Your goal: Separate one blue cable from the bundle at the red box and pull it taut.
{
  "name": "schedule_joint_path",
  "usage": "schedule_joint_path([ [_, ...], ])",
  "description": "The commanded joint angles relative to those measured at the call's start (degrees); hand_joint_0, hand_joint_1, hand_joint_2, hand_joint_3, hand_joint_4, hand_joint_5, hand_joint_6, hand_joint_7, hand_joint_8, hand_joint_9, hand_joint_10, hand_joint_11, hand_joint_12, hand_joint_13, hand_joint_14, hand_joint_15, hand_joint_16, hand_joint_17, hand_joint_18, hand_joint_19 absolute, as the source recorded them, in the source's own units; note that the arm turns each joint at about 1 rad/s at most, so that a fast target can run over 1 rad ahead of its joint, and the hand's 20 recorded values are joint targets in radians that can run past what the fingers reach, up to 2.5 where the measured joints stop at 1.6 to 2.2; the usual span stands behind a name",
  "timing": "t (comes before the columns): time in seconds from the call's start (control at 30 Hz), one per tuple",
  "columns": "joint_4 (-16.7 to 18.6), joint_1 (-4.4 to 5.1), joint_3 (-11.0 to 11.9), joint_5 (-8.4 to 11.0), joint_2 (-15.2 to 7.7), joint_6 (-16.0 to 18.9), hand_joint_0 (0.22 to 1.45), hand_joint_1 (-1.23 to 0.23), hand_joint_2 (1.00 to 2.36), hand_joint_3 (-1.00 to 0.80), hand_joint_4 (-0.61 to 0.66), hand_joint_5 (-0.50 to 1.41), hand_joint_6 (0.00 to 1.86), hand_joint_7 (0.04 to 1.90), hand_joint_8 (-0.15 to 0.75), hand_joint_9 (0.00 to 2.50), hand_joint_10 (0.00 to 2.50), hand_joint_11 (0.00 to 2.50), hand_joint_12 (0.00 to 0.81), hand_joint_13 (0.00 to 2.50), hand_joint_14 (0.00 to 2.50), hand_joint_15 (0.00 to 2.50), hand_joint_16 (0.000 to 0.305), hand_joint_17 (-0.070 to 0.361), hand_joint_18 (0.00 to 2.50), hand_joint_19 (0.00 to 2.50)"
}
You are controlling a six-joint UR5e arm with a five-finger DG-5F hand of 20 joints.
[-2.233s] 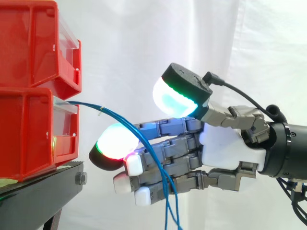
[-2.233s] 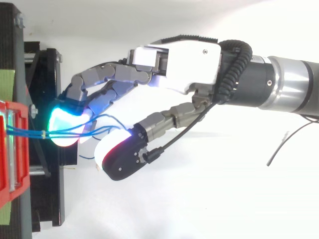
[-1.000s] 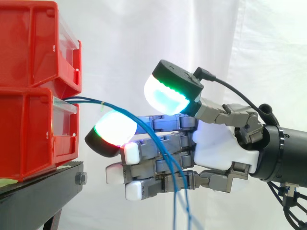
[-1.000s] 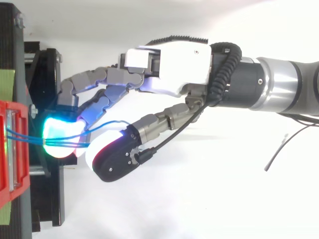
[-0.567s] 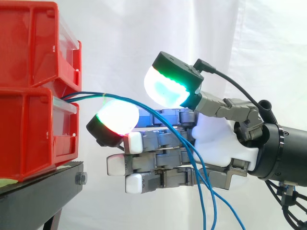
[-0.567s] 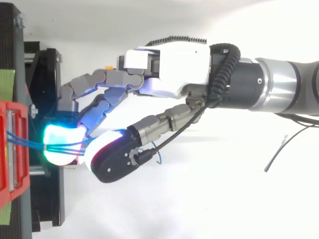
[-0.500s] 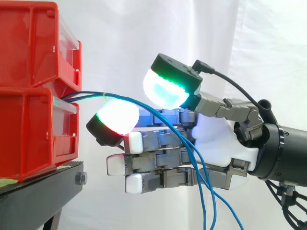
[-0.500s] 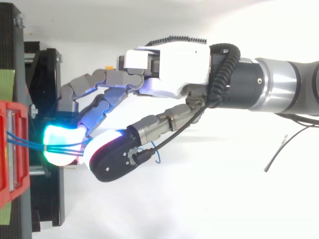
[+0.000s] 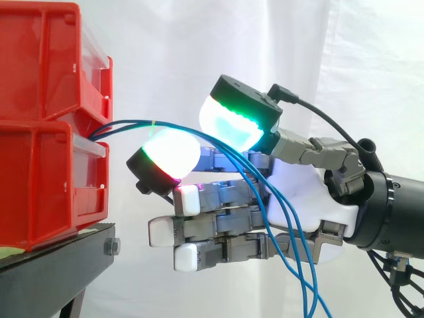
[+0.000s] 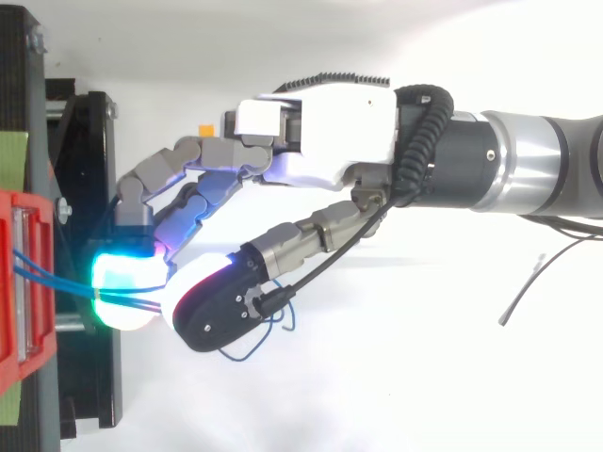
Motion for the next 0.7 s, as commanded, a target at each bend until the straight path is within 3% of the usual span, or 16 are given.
schedule_joint_path([
  [0.0, -0.1, 0.00, 0.0, -0.02, 0.0, 0.0, 0.57, -0.59, 1.01, -0.36, 0.13, -0.21, 0.83, 0.95, 0.305, 0.77, 0.02, 0.80, 0.340, 0.70, 0.02, 0.50, 0.046, 0.103, 0.58, 0.58],
  [0.3, -0.2, -0.09, 0.0, -0.29, 0.0, 0.0, 0.53, -0.55, 1.00, -0.48, 0.15, -0.21, 0.84, 0.94, 0.316, 0.79, 0.01, 0.84, 0.354, 0.70, 0.02, 0.51, 0.048, 0.108, 0.60, 0.58],
  [0.57, -1.2, -0.18, 0.0, -0.46, 0.0, -0.2, 0.53, -0.66, 1.00, -0.50, 0.16, -0.19, 0.86, 0.97, 0.321, 0.81, 0.02, 0.89, 0.356, 0.72, 0.02, 0.51, 0.048, 0.108, 0.62, 0.57],
  [0.67, -2.1, -0.26, 0.0, -0.73, 0.0, -0.1, 0.58, -0.69, 1.01, -0.33, 0.14, -0.19, 0.88, 1.03, 0.311, 0.83, 0.02, 0.89, 0.348, 0.74, 0.02, 0.52, 0.046, 0.102, 0.64, 0.58],
])
